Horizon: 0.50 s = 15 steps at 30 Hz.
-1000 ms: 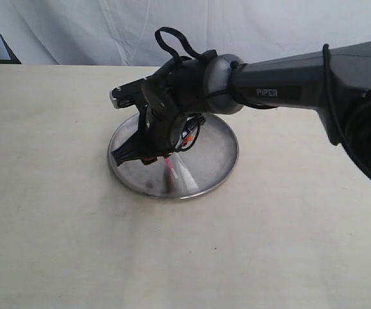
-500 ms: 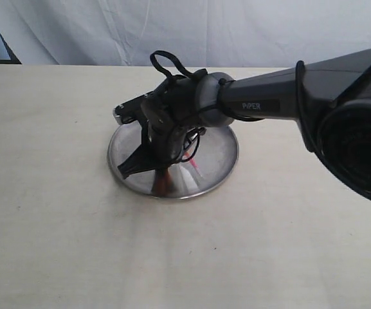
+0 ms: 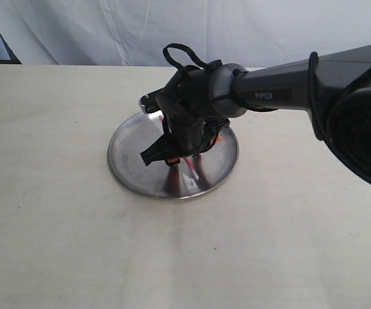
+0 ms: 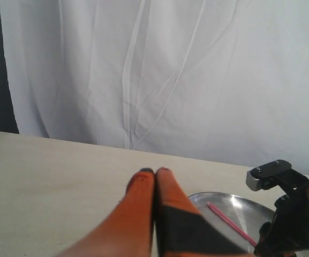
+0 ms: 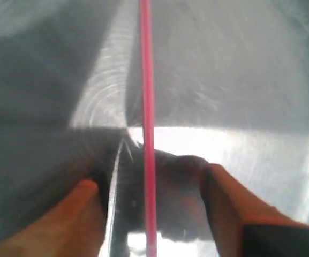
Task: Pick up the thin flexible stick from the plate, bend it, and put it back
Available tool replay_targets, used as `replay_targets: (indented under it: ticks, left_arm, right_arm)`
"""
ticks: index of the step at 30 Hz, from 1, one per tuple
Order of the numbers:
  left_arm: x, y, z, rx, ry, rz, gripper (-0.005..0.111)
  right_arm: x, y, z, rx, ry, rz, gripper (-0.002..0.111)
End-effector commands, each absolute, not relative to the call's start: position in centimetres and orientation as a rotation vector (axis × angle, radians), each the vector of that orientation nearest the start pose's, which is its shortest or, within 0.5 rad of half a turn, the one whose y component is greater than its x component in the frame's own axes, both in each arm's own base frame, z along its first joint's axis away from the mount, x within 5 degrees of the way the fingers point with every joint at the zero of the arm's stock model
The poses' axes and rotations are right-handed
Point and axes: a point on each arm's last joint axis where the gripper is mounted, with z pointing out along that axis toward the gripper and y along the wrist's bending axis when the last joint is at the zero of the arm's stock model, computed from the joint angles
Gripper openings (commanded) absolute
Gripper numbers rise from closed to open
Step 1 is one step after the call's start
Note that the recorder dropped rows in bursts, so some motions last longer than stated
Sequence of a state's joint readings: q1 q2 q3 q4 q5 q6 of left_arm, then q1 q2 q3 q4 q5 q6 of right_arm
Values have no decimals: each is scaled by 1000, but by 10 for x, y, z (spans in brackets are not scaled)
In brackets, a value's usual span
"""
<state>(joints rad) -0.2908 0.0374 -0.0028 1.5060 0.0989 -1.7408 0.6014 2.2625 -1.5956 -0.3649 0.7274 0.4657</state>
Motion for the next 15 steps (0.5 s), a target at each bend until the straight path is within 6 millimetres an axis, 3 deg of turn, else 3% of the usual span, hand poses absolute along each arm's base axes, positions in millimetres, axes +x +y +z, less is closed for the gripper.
replay_targets:
  ticks: [1,2,5,11,15]
  left_arm:
    - [59,-9,211,-29,1536,-348,0]
    - [59,-9,211,-29,1536,-348,0]
    - [59,-9,211,-29,1536,-348,0]
    - [59,-9,211,-29,1536,-348,0]
    - [59,-9,211,-29,1536,-348,0]
  right_arm:
    - [388,237,100,-524,2763,-183,39]
    - [388,237,97,-526,2775,-194,24]
    - [387,236,93,-528,2788,-206,-1]
    - [386,235,88,-571,2798,-228,-1]
    - [387,235,99,-567,2775,-218,-1]
